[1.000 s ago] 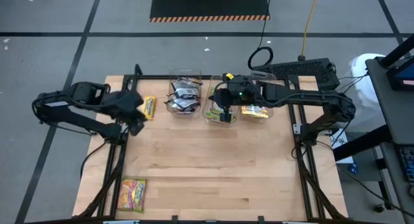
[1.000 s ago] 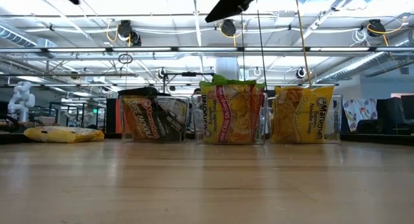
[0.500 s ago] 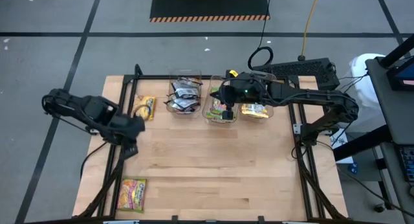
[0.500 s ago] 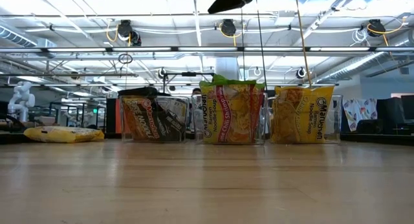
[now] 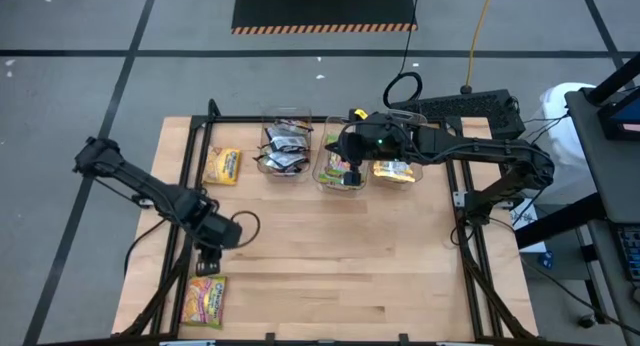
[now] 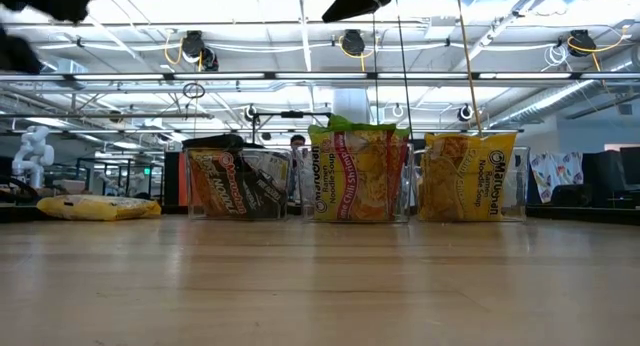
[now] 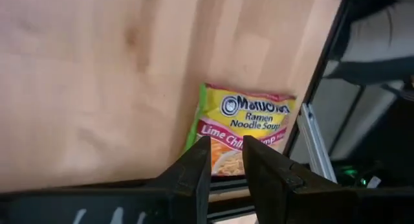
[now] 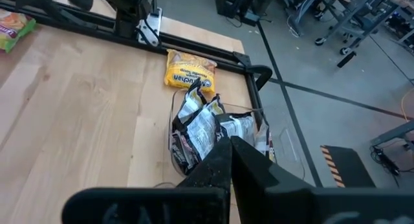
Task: Sort Maruchan noodles
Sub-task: Put the green noodle pack into the middle transparent bin
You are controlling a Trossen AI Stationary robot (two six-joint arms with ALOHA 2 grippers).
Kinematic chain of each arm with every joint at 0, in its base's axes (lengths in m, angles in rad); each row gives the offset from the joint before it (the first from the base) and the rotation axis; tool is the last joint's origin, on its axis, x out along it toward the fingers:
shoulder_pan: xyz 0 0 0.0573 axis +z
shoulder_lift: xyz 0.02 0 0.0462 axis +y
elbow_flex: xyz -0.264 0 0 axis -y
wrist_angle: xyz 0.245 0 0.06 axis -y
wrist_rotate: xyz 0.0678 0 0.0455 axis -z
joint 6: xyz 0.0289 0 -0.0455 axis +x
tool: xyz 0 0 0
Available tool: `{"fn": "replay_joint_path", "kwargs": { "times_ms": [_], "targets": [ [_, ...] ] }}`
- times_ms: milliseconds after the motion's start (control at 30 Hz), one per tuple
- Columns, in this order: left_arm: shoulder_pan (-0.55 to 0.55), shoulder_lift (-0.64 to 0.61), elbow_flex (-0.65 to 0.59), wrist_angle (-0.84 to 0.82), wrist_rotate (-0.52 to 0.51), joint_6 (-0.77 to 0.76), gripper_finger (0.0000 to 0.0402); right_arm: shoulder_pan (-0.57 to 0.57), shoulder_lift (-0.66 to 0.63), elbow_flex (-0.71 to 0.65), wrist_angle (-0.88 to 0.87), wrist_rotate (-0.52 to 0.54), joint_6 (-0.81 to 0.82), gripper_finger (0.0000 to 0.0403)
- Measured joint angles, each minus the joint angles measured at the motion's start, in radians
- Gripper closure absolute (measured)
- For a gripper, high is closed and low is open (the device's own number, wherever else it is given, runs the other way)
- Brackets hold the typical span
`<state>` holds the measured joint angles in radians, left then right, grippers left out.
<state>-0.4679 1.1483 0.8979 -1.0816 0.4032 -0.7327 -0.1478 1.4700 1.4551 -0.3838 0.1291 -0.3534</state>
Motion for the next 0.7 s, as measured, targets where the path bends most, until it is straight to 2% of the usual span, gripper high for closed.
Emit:
{"fn": "replay_joint_path", "kwargs": {
  "times_ms": [200,467,700],
  "targets": [
    [-0.034,0.0,-0.15,0.147,0.069,-0.062,0.0308,0.0,0.0,0.0,-0.015,0.0,0.0,0.0403],
    [-0.081,0.0,-0.299,0.516,0.087,-0.167,0.0308,0.0,0.0,0.0,-0.028,0.0,0.0,0.0403],
    [-0.112,0.0,-0.394,0.554,0.04,-0.241,0.0308,0.0,0.0,0.0,-0.033,0.0,0.0,0.0403]
  ]
}}
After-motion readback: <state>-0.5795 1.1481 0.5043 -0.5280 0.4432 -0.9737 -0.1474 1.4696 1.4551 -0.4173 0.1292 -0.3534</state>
